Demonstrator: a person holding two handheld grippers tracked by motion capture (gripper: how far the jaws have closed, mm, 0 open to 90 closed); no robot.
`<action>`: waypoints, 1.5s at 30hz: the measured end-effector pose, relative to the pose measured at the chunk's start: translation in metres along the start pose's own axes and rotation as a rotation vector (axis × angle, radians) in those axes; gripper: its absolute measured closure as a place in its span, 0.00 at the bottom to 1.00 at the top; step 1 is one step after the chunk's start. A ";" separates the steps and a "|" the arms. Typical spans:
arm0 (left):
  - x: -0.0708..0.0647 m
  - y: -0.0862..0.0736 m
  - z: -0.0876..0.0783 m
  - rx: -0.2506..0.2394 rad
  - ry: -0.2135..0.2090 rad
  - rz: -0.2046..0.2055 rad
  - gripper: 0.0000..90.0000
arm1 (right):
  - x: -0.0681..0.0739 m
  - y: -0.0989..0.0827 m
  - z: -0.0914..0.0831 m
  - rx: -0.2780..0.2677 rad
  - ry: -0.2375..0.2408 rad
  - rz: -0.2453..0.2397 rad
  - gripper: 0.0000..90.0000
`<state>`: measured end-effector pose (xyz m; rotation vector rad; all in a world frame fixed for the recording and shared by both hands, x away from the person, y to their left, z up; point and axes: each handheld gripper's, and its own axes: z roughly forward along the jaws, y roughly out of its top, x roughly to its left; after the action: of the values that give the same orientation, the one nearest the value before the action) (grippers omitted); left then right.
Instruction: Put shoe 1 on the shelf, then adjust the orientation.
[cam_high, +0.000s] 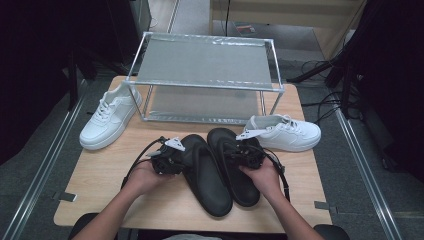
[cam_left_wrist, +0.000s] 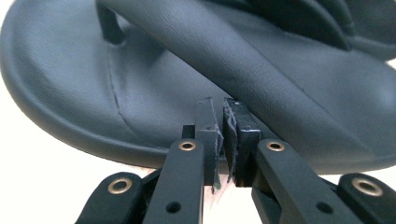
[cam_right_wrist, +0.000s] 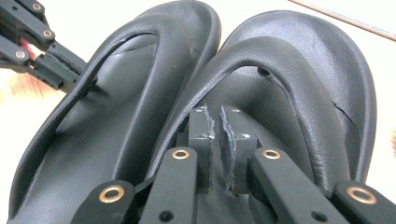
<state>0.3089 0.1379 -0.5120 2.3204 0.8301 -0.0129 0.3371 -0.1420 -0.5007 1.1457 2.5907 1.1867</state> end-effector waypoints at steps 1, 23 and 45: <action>0.000 0.000 0.000 0.003 -0.002 0.003 0.95 | 0.000 0.000 0.000 0.000 -0.001 0.001 0.93; 0.017 -0.006 -0.024 -0.107 0.002 -0.020 0.58 | 0.001 -0.012 -0.023 -0.131 0.025 -0.007 0.64; 0.024 -0.011 -0.035 -0.140 -0.016 -0.076 0.39 | 0.027 -0.025 -0.023 -0.142 0.028 0.010 0.48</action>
<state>0.3147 0.1784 -0.4970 2.1543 0.8818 -0.0060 0.2946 -0.1498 -0.4955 1.1234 2.4754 1.3736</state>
